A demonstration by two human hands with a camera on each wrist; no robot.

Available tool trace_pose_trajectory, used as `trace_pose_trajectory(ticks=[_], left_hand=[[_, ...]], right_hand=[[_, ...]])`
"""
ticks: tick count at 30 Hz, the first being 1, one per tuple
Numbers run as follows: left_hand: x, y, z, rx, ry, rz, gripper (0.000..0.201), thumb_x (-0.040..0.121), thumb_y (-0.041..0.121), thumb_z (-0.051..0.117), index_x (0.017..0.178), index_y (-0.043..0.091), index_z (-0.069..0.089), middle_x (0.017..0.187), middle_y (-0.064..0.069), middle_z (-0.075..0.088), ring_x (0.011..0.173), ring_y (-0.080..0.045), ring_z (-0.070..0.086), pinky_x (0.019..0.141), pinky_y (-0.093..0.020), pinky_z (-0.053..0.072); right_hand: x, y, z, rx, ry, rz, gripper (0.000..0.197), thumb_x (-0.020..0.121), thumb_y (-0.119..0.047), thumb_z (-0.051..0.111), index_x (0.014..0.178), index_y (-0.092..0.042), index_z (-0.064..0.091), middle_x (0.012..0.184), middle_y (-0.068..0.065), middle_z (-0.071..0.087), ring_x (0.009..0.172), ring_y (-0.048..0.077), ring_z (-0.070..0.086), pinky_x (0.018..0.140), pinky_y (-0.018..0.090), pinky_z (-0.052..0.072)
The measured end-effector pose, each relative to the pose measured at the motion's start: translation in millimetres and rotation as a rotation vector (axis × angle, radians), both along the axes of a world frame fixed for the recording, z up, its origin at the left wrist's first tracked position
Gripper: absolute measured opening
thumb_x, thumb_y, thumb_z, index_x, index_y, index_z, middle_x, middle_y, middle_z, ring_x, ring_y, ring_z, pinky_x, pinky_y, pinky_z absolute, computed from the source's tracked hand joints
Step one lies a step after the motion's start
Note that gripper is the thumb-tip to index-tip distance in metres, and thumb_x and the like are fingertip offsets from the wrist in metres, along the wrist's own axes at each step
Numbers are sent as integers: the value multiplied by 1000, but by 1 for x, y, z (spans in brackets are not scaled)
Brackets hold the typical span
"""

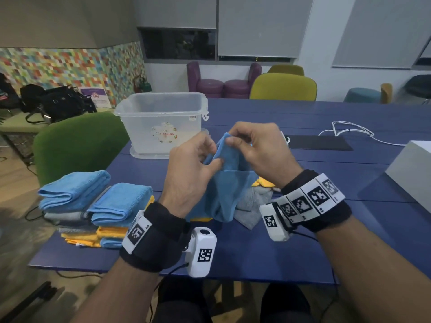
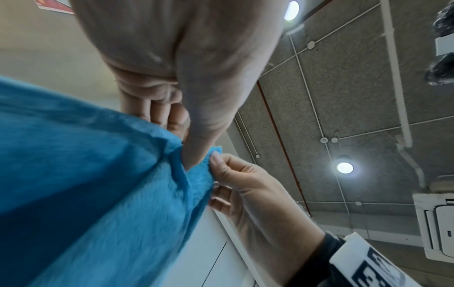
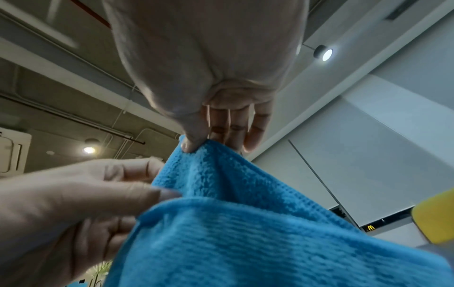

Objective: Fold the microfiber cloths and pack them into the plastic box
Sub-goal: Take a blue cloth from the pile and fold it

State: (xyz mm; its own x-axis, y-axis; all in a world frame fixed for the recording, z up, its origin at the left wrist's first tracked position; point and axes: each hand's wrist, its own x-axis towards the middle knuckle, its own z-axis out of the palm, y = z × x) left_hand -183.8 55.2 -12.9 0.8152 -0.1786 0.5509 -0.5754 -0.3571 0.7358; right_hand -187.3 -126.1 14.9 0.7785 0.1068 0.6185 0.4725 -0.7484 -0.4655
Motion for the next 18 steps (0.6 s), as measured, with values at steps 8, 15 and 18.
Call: trace_pose_trajectory(ticks=[8, 15, 18], left_hand=[[-6, 6, -13, 85, 60, 218, 5, 72, 27, 72, 74, 24, 69, 58, 4, 58, 59, -17, 51, 58, -30, 42], [-7, 5, -14, 213, 16, 294, 12, 76, 15, 67, 72, 24, 59, 63, 8, 53, 65, -20, 51, 62, -31, 38], [-10, 4, -24, 185, 41, 124, 8, 71, 24, 63, 79, 23, 62, 78, 6, 61, 77, -19, 58, 69, -34, 46]], right_hand=[[-11, -8, 21, 51, -132, -74, 16, 94, -30, 64, 88, -17, 69, 71, -3, 67, 70, 19, 61, 66, 41, 50], [-17, -6, 23, 86, -184, -104, 15, 97, -25, 62, 87, -15, 66, 67, -1, 60, 66, 19, 54, 64, 40, 46], [-17, -11, 25, 129, -187, -128, 17, 99, -25, 60, 85, -16, 62, 64, -3, 55, 63, 18, 48, 61, 38, 43]])
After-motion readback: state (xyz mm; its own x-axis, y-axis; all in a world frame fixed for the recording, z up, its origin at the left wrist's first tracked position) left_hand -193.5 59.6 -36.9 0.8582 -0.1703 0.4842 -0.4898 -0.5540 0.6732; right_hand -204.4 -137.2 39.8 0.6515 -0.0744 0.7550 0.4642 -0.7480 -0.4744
